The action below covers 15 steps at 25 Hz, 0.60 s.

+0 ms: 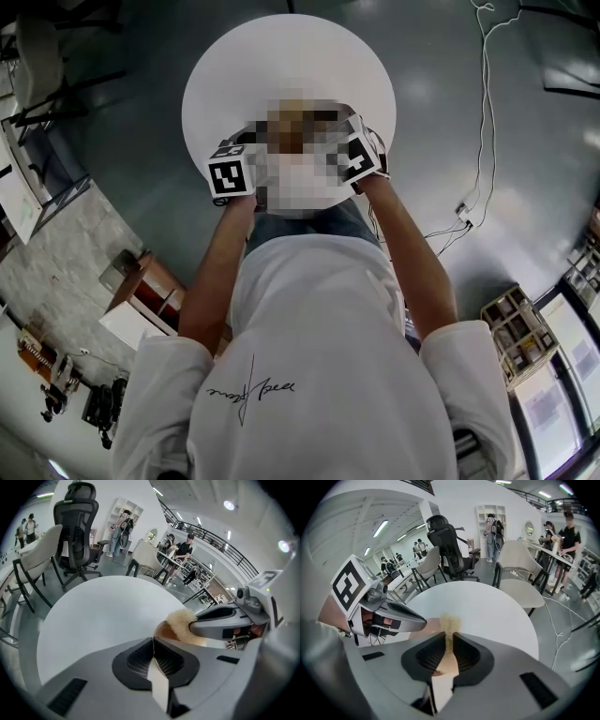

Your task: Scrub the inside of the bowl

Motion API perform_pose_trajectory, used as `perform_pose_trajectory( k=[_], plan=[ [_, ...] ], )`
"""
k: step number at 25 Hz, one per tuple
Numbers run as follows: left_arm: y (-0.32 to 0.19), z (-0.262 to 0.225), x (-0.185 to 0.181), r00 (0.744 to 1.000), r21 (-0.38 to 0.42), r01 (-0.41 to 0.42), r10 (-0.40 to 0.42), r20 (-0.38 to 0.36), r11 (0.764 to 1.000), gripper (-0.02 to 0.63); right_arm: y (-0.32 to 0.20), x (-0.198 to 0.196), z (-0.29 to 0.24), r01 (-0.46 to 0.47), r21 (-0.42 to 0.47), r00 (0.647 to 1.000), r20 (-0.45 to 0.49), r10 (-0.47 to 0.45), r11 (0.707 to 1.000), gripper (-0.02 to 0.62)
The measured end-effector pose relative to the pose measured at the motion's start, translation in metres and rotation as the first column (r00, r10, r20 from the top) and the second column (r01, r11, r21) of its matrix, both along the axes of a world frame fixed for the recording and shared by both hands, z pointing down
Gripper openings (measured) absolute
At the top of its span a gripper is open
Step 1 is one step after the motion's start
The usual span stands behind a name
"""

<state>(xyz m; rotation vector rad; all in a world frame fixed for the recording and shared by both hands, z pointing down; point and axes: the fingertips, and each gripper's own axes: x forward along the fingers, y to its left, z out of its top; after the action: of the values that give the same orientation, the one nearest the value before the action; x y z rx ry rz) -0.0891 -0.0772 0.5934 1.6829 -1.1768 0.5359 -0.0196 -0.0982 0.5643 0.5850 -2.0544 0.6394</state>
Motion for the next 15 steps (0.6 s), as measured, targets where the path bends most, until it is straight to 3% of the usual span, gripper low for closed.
perform_pose_trajectory(
  k=[6,15],
  plan=[
    [0.002,0.001,0.001,1.000,0.004,-0.008,0.008,-0.001,1.000,0.015,0.006,0.003,0.003,-0.014,-0.051,0.999,0.028,0.015,0.999,0.061],
    [0.007,0.000,0.006,1.000,0.000,-0.020,0.020,-0.004,1.000,0.015,0.018,0.012,-0.005,0.020,-0.047,1.000,0.024,-0.019,0.999,0.061]
  ],
)
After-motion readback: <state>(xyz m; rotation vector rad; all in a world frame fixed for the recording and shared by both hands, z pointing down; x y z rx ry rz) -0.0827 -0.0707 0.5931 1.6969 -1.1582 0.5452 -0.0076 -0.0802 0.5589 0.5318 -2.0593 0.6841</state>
